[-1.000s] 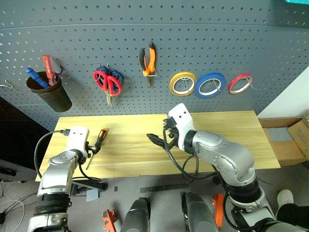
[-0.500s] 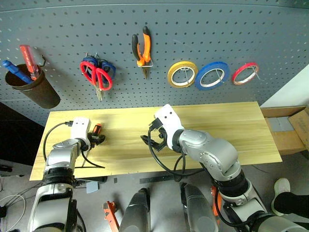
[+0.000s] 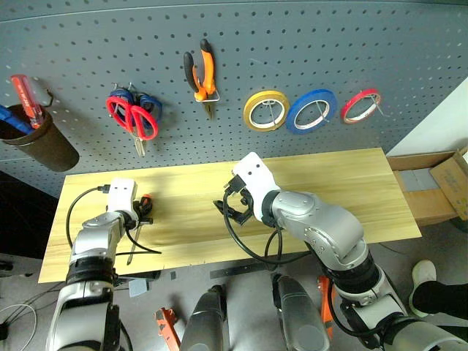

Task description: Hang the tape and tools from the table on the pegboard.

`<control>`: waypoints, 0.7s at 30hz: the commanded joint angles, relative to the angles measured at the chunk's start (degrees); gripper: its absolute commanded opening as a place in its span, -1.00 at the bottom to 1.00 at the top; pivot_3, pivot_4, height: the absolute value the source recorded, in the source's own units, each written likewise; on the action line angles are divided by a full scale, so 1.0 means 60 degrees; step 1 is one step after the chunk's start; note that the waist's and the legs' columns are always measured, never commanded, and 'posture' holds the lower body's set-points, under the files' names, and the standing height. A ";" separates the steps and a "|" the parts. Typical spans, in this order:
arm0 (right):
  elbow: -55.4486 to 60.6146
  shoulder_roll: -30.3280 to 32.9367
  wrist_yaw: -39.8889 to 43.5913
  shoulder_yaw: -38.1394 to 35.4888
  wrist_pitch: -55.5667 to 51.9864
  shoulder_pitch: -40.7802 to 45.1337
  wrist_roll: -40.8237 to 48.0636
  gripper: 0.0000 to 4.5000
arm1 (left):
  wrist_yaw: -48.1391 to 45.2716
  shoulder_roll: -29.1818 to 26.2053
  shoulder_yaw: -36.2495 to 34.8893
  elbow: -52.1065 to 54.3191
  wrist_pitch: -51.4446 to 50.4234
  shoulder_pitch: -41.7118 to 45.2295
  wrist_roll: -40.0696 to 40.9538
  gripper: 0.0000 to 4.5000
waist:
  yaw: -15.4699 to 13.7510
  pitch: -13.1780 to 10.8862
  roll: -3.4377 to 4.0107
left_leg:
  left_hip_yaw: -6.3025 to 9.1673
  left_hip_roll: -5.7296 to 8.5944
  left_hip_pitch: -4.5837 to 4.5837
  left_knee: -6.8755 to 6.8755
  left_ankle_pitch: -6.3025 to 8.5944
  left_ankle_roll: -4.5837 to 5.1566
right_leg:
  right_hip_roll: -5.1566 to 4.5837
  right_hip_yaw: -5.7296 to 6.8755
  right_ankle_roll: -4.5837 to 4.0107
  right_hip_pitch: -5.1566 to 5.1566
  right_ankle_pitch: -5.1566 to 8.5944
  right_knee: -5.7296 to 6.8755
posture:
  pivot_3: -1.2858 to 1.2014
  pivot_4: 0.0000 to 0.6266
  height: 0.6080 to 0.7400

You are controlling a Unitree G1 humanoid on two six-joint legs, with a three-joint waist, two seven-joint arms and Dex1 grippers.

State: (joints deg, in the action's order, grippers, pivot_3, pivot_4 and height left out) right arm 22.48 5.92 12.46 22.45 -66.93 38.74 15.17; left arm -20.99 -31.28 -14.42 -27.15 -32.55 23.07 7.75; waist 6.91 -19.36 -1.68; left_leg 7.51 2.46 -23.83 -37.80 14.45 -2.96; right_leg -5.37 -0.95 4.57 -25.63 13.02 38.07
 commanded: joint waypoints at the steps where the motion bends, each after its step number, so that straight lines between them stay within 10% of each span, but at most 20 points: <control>1: 0.0411 0.0110 0.0395 -0.0168 0.0486 0.0174 0.0095 1.00 | 0.0468 0.0254 -0.0529 0.1915 0.0405 -0.0955 0.0236 -0.54 | -0.0028 0.0001 -0.0002 | 0.0001 -0.0006 0.0000 0.0000 0.0001 -0.0002 | 0.0001 0.0000 0.0000 -0.0001 0.0000 0.0001 | -0.07 0.13 1.00; 21: 0.0903 0.1997 0.4576 -0.1083 0.4034 0.0636 0.1462 1.00 | 0.1315 0.0280 -0.2509 0.7111 0.3940 -0.1425 0.1162 -0.54 | -0.0519 0.0367 -0.0144 | -0.0014 0.0009 -0.0030 0.0002 0.0001 -0.0078 | 0.0034 0.0018 -0.0017 -0.0012 -0.0011 -0.0050 | 0.04 -0.41 1.00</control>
State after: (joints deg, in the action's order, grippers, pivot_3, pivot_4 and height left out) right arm 27.12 17.70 37.92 16.86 -44.09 41.83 22.21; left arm -13.61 -28.01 -27.07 11.83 -10.52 13.23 13.68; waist 3.80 -17.16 -2.54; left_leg 7.41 2.51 -24.00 -37.79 14.46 -3.45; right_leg -5.15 -0.84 4.46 -25.70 12.95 37.77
